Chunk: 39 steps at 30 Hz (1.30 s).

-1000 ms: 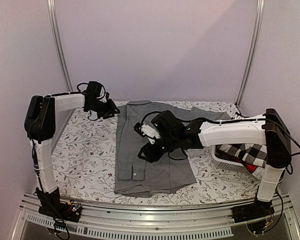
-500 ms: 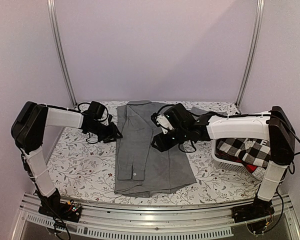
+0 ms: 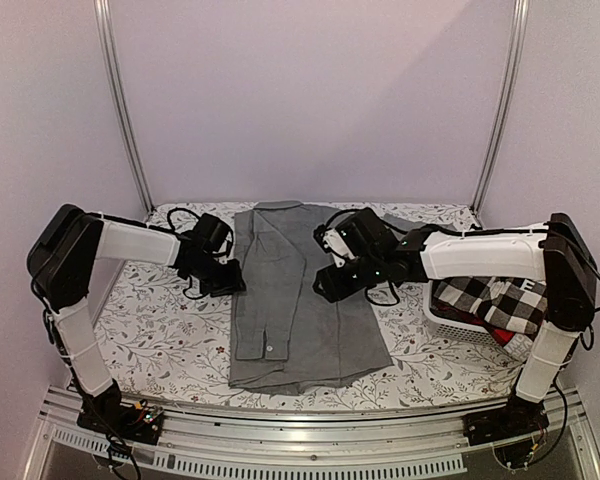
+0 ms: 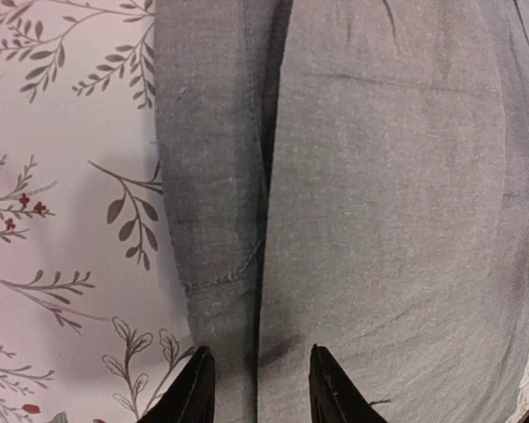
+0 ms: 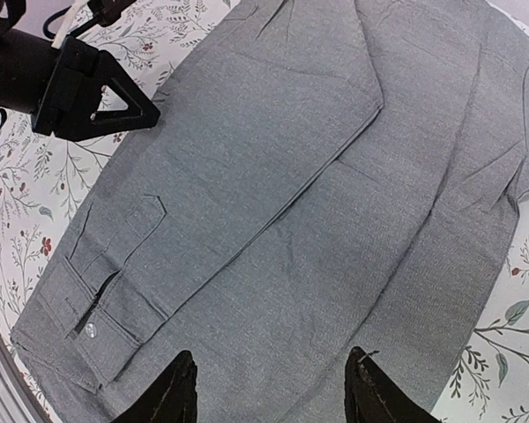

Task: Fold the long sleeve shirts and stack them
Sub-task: Move the 1/3-folded shirt to the center of the board.

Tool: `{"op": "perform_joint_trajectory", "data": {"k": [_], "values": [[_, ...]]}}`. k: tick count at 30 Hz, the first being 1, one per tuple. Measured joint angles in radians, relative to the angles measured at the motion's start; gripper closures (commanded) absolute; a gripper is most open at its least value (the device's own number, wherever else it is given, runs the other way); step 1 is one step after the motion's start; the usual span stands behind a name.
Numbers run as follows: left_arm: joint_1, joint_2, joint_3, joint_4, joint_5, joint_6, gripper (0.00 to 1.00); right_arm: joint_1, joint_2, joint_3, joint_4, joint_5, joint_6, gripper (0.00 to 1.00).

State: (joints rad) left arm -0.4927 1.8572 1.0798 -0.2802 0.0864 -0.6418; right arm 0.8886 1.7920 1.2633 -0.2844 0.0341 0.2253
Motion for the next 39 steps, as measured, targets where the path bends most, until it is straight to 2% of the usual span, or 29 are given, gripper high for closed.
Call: {"op": "perform_joint_trajectory", "data": {"k": [5,7,9,11,19,29,39], "values": [[0.000,0.000,-0.030,0.002,-0.015,-0.003,0.67,-0.002,0.000,-0.001,0.000,0.011,0.002,0.44],[0.000,0.000,-0.032,0.009,-0.011,-0.004,0.76,-0.002,0.000,-0.001,0.000,0.014,0.003,0.44],[0.000,0.000,-0.036,0.015,-0.008,-0.006,0.91,-0.003,0.000,-0.001,0.000,0.017,0.004,0.44],[0.000,0.000,-0.042,0.021,0.000,-0.006,1.00,-0.004,0.000,-0.001,0.000,0.020,0.008,0.44],[0.041,0.016,-0.032,0.018,0.013,0.036,1.00,-0.014,0.000,-0.001,0.000,0.047,0.024,0.43],[0.200,0.100,0.104,-0.064,-0.023,0.145,1.00,-0.081,0.000,0.002,-0.003,0.070,0.048,0.43],[0.246,0.136,0.206,-0.169,-0.058,0.198,1.00,-0.223,0.019,0.070,-0.023,0.089,0.070,0.42]]}}
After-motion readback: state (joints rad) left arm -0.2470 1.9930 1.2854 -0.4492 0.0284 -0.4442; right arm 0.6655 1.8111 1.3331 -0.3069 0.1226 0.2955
